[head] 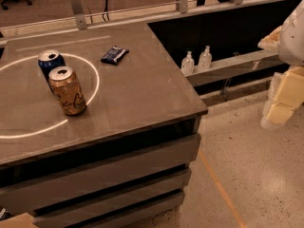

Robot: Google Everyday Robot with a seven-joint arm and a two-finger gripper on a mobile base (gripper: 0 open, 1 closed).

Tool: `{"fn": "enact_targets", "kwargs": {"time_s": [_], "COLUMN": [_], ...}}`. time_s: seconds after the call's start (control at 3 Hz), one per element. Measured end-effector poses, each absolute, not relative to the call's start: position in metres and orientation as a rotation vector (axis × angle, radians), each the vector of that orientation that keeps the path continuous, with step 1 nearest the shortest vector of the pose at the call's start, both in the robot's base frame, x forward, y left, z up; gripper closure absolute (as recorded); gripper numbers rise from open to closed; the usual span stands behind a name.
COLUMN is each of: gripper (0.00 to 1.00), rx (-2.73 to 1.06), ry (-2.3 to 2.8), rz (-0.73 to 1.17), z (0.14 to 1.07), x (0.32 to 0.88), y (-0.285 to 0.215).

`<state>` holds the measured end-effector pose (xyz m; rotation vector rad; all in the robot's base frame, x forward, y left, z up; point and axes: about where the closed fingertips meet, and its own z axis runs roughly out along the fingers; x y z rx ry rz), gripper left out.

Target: Pick rxbar blueberry

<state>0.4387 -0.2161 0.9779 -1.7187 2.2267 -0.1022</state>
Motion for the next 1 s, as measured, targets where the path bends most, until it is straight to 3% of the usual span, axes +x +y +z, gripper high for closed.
{"fn": "enact_targets", "kwargs": {"time_s": [0.67, 1.0], "gripper": [0.00, 0.00], "rx": [-1.622, -1.488], "ry": [2.175, 2.083], "rz": [-0.010, 0.125], "z": [0.980, 0.984], "x": [0.461, 0.511], "y": [-0.205, -0.182]}}
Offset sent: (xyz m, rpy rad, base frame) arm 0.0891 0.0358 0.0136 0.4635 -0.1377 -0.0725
